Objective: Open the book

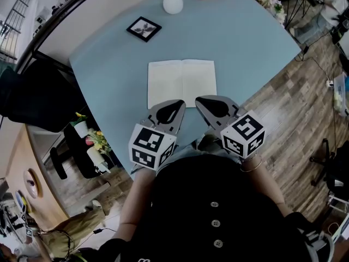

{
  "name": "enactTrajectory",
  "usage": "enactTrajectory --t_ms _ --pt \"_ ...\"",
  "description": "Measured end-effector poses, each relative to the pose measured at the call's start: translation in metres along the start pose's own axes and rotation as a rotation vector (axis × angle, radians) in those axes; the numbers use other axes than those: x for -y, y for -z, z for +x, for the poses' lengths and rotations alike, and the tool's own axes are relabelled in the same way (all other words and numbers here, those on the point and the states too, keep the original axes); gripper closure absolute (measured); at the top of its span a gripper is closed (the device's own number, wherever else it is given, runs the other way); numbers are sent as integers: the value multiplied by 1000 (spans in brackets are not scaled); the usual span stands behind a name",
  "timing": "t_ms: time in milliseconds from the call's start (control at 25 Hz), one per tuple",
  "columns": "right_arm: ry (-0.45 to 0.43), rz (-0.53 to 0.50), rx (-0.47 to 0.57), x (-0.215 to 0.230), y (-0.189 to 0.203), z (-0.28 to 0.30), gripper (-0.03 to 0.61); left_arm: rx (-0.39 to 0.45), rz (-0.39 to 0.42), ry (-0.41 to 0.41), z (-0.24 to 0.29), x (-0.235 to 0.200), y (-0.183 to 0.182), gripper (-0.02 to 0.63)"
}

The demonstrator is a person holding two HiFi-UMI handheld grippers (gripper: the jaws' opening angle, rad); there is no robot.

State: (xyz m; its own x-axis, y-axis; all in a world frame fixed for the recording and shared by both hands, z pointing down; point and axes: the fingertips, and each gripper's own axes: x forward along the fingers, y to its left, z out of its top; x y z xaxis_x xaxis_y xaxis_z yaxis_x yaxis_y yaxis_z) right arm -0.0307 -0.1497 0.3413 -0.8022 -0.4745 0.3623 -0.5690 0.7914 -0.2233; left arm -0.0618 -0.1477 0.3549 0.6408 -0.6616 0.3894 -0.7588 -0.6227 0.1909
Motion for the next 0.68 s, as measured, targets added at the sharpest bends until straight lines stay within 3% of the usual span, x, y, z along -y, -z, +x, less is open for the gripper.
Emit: enactTrajectory --t_ms 680 --pt "1 7 -16 0 6 -5 577 -4 -2 5 2 2 1 601"
